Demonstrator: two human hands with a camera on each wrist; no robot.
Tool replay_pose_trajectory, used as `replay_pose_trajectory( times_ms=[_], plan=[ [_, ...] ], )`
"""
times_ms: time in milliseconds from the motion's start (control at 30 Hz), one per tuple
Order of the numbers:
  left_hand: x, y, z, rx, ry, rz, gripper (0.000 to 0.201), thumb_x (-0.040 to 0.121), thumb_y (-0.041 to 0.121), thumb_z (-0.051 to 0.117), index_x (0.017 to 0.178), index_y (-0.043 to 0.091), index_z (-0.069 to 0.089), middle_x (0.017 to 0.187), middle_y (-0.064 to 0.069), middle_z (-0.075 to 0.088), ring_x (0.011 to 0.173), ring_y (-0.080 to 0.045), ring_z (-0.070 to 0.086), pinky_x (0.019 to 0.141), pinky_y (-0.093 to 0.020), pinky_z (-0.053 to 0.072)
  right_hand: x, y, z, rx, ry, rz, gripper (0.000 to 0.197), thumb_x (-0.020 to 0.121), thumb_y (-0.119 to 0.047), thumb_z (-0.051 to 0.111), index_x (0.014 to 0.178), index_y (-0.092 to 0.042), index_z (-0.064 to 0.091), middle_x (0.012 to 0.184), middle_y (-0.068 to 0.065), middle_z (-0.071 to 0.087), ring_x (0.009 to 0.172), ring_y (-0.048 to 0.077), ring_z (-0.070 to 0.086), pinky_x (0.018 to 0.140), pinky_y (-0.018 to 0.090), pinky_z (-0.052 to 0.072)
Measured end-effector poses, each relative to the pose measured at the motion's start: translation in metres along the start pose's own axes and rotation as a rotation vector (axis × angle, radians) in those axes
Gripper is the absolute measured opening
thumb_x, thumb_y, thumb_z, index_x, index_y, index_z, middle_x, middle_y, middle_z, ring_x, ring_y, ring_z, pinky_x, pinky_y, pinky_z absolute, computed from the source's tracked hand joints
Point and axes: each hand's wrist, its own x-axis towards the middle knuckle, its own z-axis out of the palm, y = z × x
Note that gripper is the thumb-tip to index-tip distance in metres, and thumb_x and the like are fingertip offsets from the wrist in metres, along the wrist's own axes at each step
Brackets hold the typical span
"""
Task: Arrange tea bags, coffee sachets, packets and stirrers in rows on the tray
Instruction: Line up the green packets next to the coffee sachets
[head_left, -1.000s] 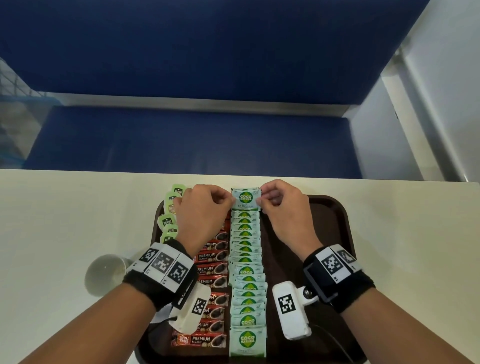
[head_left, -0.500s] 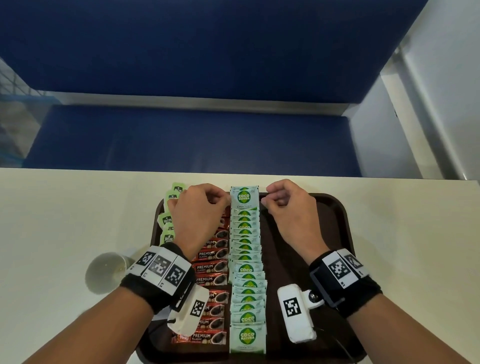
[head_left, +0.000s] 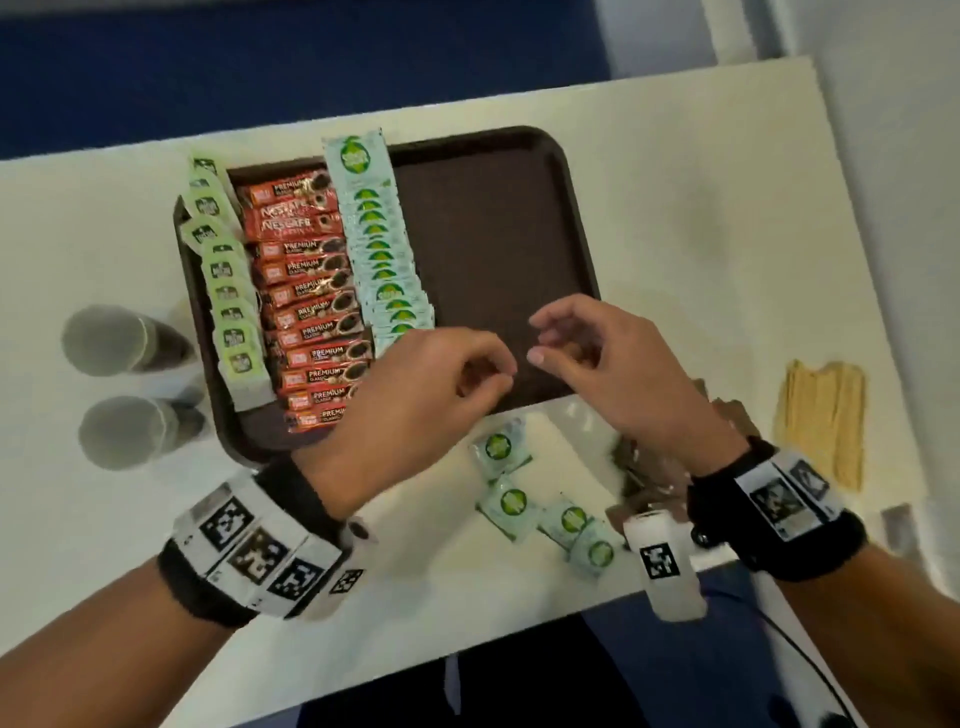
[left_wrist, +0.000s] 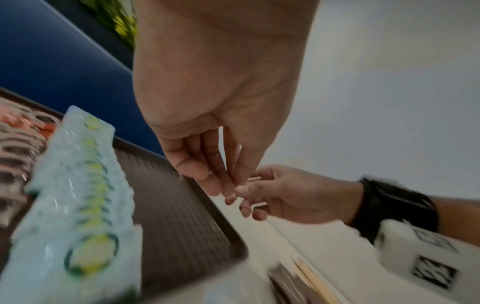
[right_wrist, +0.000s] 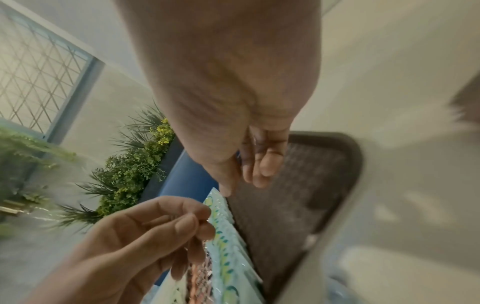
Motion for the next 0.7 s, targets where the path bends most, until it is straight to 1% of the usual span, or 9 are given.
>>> replay_pose_trajectory(
  times_ms=[67, 167, 233, 300, 367, 400, 467, 533, 700],
  plan=[
    [-0.022, 0.001, 0.033, 0.116, -0.058, 0.08, 0.015, 0.1, 0.03, 0.073, 0.114, 0.031, 0.078, 0.102, 0.013, 0.076, 0.091, -0.008, 0.07, 0.079, -0.035, 0.058, -0.03, 0.019, -0.001, -0.091, 0.0, 0.027, 0.03, 0.094, -0.025, 0.082, 0.121, -0.025, 0.071, 0.106, -0.008, 0.068, 0.082, 0.001, 0.063, 0.072, 0.008, 0.045],
    [-0.046, -0.009, 0.074, 0.302, -0.093, 0.209, 0.041, 0.096, 0.034, 0.078, 0.135, 0.023, 0.071, 0.127, 0.002, 0.075, 0.114, -0.024, 0.07, 0.09, -0.041, 0.062, -0.076, 0.049, 0.002, -0.191, -0.016, 0.127, 0.04, 0.092, -0.027, 0.084, 0.126, -0.032, 0.065, 0.112, -0.012, 0.059, 0.08, 0.005, 0.06, 0.071, 0.012, 0.044],
    [-0.058, -0.012, 0.097, 0.465, -0.161, 0.234, 0.072, 0.09, 0.049, 0.082, 0.152, 0.02, 0.058, 0.149, -0.004, 0.065, 0.129, -0.029, 0.064, 0.1, -0.043, 0.058, -0.107, 0.066, 0.013, -0.236, -0.103, 0.21, 0.056, 0.09, -0.03, 0.085, 0.139, -0.036, 0.058, 0.123, -0.013, 0.05, 0.09, 0.002, 0.058, 0.077, 0.011, 0.045],
    [-0.067, -0.014, 0.114, 0.585, -0.186, 0.217, 0.1, 0.08, 0.067, 0.083, 0.159, 0.016, 0.049, 0.16, -0.012, 0.054, 0.136, -0.035, 0.058, 0.104, -0.045, 0.056, -0.136, 0.079, 0.031, -0.282, -0.206, 0.26, 0.076, 0.09, -0.032, 0.084, 0.154, -0.041, 0.044, 0.138, -0.012, 0.039, 0.102, 0.001, 0.053, 0.089, 0.015, 0.048],
    [-0.073, -0.02, 0.125, 0.642, -0.17, 0.188, 0.11, 0.077, 0.073, 0.081, 0.161, 0.012, 0.045, 0.165, -0.018, 0.047, 0.14, -0.039, 0.053, 0.105, -0.05, 0.054, -0.155, 0.086, 0.051, -0.363, -0.252, 0.274, 0.09, 0.093, -0.032, 0.081, 0.164, -0.042, 0.028, 0.149, -0.011, 0.028, 0.124, 0.007, 0.043, 0.099, 0.024, 0.052],
    [-0.074, -0.024, 0.129, 0.659, -0.155, 0.175, 0.111, 0.078, 0.074, 0.079, 0.162, 0.011, 0.043, 0.167, -0.019, 0.043, 0.142, -0.041, 0.051, 0.107, -0.053, 0.052, -0.16, 0.088, 0.06, -0.398, -0.25, 0.286, 0.095, 0.094, -0.03, 0.08, 0.167, -0.043, 0.021, 0.153, -0.012, 0.023, 0.132, 0.011, 0.037, 0.101, 0.029, 0.055],
    [-0.074, -0.03, 0.132, 0.68, -0.136, 0.141, 0.11, 0.083, 0.073, 0.076, 0.164, 0.009, 0.039, 0.169, -0.021, 0.039, 0.145, -0.043, 0.048, 0.109, -0.055, 0.05, -0.164, 0.088, 0.071, -0.462, -0.225, 0.328, 0.1, 0.094, -0.029, 0.079, 0.168, -0.044, 0.013, 0.157, -0.013, 0.018, 0.139, 0.017, 0.03, 0.097, 0.038, 0.06],
    [-0.073, -0.035, 0.137, 0.688, -0.112, 0.138, 0.106, 0.086, 0.07, 0.074, 0.163, 0.006, 0.04, 0.164, -0.023, 0.044, 0.142, -0.043, 0.05, 0.107, -0.055, 0.05, -0.163, 0.087, 0.075, -0.528, -0.212, 0.35, 0.098, 0.095, -0.033, 0.078, 0.167, -0.043, 0.014, 0.159, -0.013, 0.021, 0.142, 0.018, 0.028, 0.094, 0.039, 0.061],
    [-0.068, -0.043, 0.144, 0.672, -0.053, 0.24, 0.096, 0.093, 0.058, 0.075, 0.159, -0.004, 0.043, 0.137, -0.024, 0.058, 0.116, -0.039, 0.057, 0.093, -0.048, 0.057, -0.16, 0.085, 0.079, -0.531, -0.192, 0.347, 0.072, 0.094, -0.037, 0.077, 0.155, -0.034, 0.039, 0.146, -0.013, 0.036, 0.134, 0.014, 0.031, 0.083, 0.031, 0.055]
  ],
)
